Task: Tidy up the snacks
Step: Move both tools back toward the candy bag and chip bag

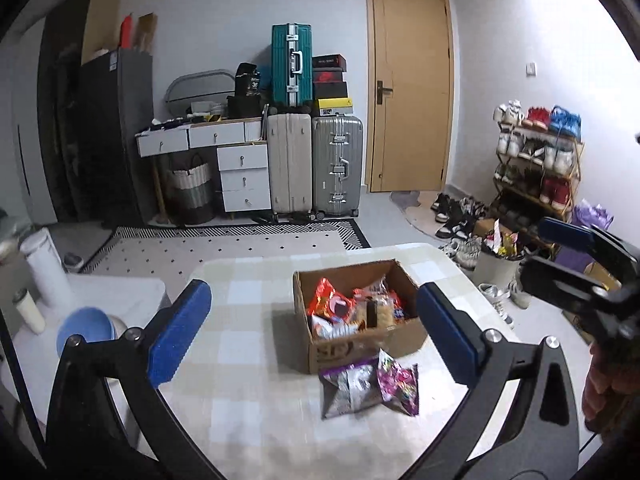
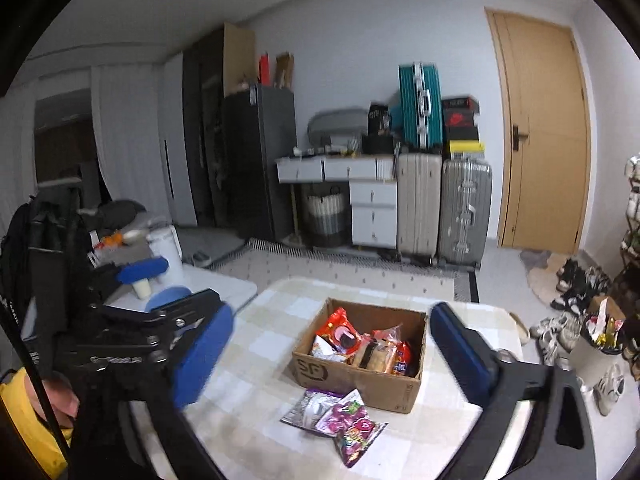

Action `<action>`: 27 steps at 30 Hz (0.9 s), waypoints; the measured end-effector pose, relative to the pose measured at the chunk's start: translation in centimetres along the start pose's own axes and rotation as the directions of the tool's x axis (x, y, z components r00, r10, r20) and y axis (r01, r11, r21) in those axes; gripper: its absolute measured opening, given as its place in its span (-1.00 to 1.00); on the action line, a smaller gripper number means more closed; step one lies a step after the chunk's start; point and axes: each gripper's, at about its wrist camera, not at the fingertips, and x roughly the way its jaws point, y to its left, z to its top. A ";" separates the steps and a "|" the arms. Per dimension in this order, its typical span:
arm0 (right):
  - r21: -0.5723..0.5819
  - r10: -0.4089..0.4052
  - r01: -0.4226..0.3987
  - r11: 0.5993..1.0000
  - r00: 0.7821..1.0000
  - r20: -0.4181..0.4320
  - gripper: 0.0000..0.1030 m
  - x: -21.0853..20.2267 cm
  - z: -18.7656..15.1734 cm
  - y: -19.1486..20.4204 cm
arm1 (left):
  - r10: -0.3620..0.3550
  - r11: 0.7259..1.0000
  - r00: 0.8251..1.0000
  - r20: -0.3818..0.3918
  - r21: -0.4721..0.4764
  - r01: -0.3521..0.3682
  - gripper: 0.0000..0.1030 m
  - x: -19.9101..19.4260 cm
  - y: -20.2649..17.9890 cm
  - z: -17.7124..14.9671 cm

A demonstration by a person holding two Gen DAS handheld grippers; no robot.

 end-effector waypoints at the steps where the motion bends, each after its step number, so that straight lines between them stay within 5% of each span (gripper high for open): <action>1: 0.000 0.006 -0.006 1.000 0.999 0.033 0.99 -1.1 -0.5 0.4 | 0.010 1.000 1.000 0.010 -0.001 -0.010 0.99 -0.9 0.1 -0.7; 6: -0.028 -0.007 0.012 1.000 0.988 0.154 0.99 -5.8 -4.4 2.5 | 0.042 0.999 0.999 0.033 -0.015 -0.041 0.99 -3.4 0.6 -4.6; 11: -0.006 -0.016 0.017 1.000 0.986 0.168 0.99 -7.2 -8.8 3.0 | 0.044 0.998 0.999 0.030 -0.051 -0.043 0.99 -4.6 1.1 -9.6; 14: 0.008 -0.039 0.039 0.999 0.990 0.135 0.99 -6.6 -11.5 2.8 | 0.044 0.997 0.997 0.056 -0.066 -0.040 0.99 -4.6 1.4 -13.0; 19: 0.066 -0.040 0.036 0.997 0.998 0.057 0.99 -5.2 -15.2 1.8 | 0.000 0.992 0.999 -0.039 -0.126 -0.005 0.99 -2.0 1.9 -17.2; 27: 0.099 -0.062 0.063 0.993 0.998 -0.016 0.99 -2.6 -17.0 0.9 | -0.021 0.995 0.994 -0.109 -0.103 0.010 0.99 1.4 0.6 -19.8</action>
